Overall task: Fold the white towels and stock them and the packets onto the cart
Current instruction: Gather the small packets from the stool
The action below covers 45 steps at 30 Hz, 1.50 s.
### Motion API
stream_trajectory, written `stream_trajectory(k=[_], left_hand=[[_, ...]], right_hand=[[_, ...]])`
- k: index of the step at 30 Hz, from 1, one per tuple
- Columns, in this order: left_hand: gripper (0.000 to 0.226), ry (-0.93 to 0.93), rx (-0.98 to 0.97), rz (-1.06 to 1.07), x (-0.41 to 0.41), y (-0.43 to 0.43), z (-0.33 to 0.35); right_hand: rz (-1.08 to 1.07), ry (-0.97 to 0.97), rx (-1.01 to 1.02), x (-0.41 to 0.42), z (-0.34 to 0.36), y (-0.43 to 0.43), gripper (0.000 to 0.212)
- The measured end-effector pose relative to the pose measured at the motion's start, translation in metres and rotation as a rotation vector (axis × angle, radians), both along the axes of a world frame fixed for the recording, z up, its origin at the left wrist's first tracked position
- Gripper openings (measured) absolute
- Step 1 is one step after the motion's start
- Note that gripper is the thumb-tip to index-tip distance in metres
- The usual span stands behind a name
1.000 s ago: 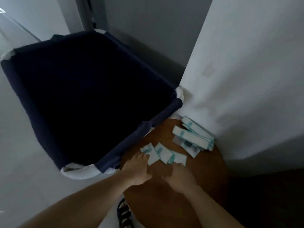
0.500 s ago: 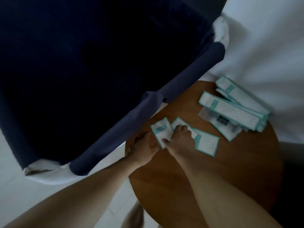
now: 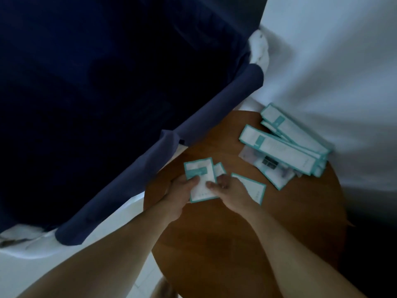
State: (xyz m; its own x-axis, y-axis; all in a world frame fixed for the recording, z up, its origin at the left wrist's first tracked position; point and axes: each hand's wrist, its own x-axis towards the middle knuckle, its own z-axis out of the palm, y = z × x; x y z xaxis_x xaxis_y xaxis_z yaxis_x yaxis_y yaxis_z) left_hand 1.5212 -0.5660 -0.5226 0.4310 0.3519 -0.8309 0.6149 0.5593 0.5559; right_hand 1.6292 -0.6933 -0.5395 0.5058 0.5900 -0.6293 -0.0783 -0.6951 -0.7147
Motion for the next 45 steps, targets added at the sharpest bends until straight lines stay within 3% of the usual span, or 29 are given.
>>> stream_trajectory(k=[3,5,9,13,15,17,19,20,23,30,33,38,42,45], left_hand=[[0.014,0.028,0.055,0.025,-0.001,0.002,-0.005],[0.015,0.042,0.088,0.02,-0.006,0.006,-0.008],[0.014,0.042,0.127,0.08,-0.02,0.008,-0.011],[0.014,0.048,0.15,0.11,-0.031,0.006,-0.012],[0.014,0.039,0.136,0.134,-0.032,0.004,-0.007],[0.014,0.032,0.116,0.158,-0.03,0.0,0.001],[0.015,0.017,0.08,0.177,-0.028,-0.005,0.013],[0.016,0.005,0.061,0.18,-0.025,-0.008,0.021],[0.022,-0.031,0.026,0.169,-0.013,-0.018,0.048],[0.019,-0.172,0.106,0.038,0.022,-0.042,0.122],[0.023,-0.205,0.281,-0.168,0.026,-0.053,0.15],[0.015,-0.385,0.411,-0.43,0.019,-0.069,0.196],[0.011,-0.49,0.554,-0.712,0.012,-0.088,0.235],[0.034,-0.575,0.483,-0.876,0.012,-0.101,0.264]], right_hand=[[0.091,-0.549,-0.127,0.025,-0.022,0.0,0.036],[0.302,-0.754,-0.134,0.029,-0.033,0.007,0.056],[0.67,-0.864,-0.134,0.026,-0.037,0.023,0.087],[0.724,-0.918,-0.33,0.023,-0.028,0.03,0.071],[0.596,-0.868,-0.351,0.023,-0.024,0.026,0.046],[0.242,-0.541,-0.234,0.025,-0.017,0.018,0.021],[-0.169,-0.142,-0.05,0.025,-0.004,0.008,0.016],[-0.348,-0.039,0.034,0.025,0.009,0.003,0.012],[-0.517,0.138,0.158,0.022,0.052,-0.016,0.008],[-0.52,0.097,0.222,0.013,0.134,-0.048,0.022],[-0.575,0.032,0.249,0.005,0.167,-0.063,0.021],[-0.658,-0.174,0.202,-0.025,0.216,-0.095,0.023],[-0.717,-0.285,0.19,-0.066,0.252,-0.122,0.005],[-0.762,-0.383,0.166,-0.091,0.287,-0.15,0.006]])
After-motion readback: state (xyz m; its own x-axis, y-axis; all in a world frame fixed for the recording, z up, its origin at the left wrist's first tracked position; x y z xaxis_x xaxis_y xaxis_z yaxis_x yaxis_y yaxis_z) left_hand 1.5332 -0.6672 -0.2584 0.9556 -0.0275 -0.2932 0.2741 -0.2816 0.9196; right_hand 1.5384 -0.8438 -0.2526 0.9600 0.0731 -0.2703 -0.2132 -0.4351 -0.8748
